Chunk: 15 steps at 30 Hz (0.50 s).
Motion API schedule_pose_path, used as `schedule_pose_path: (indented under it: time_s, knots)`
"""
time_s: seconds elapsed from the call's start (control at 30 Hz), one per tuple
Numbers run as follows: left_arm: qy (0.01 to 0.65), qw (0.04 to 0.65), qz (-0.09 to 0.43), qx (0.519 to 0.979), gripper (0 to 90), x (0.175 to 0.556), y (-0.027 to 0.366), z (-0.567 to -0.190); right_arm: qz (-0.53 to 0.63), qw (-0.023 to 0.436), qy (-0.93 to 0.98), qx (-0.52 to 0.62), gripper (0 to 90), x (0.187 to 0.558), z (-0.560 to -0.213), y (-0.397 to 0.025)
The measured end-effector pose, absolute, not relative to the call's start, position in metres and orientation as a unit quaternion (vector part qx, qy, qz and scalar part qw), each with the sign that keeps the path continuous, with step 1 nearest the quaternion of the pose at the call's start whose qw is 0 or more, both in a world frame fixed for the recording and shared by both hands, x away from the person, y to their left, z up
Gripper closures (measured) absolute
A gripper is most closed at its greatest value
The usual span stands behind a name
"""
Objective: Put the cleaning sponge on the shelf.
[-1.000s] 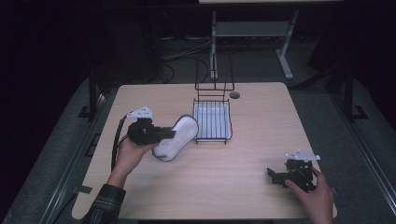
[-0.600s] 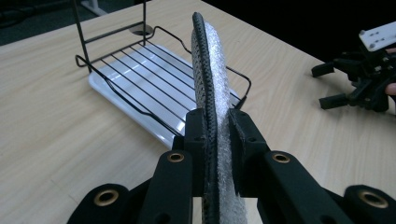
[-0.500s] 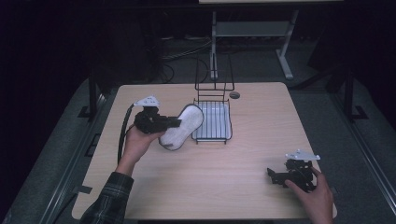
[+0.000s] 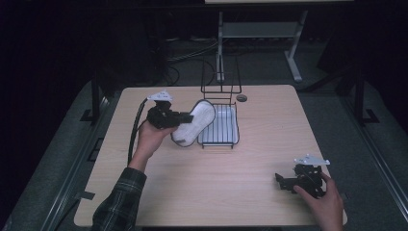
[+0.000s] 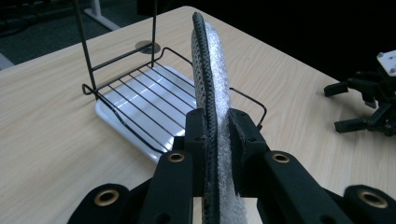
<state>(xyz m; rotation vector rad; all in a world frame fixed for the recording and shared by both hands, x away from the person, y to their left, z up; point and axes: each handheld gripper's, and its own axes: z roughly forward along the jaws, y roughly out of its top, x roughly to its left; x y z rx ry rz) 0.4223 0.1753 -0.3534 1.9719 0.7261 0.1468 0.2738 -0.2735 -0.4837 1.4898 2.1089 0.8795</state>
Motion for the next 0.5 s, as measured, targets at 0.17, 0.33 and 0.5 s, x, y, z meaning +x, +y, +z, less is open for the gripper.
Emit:
schedule_pose_path:
  time_s: [0.17,0.33,0.5]
  knots:
    - [0.302,0.497,0.057,0.812,78.7,0.431,0.167,-0.356,0.316,0.205,0.757,0.534,0.0,0.274,-0.484,-0.273]
    - [0.303,0.504,0.055,0.807,78.7,0.441,0.157,-0.357,0.316,0.205,0.757,0.534,0.0,0.274,-0.484,-0.273]
    - [0.300,0.503,0.056,0.809,78.7,0.449,0.150,-0.359,0.316,0.205,0.757,0.535,0.0,0.274,-0.484,-0.273]
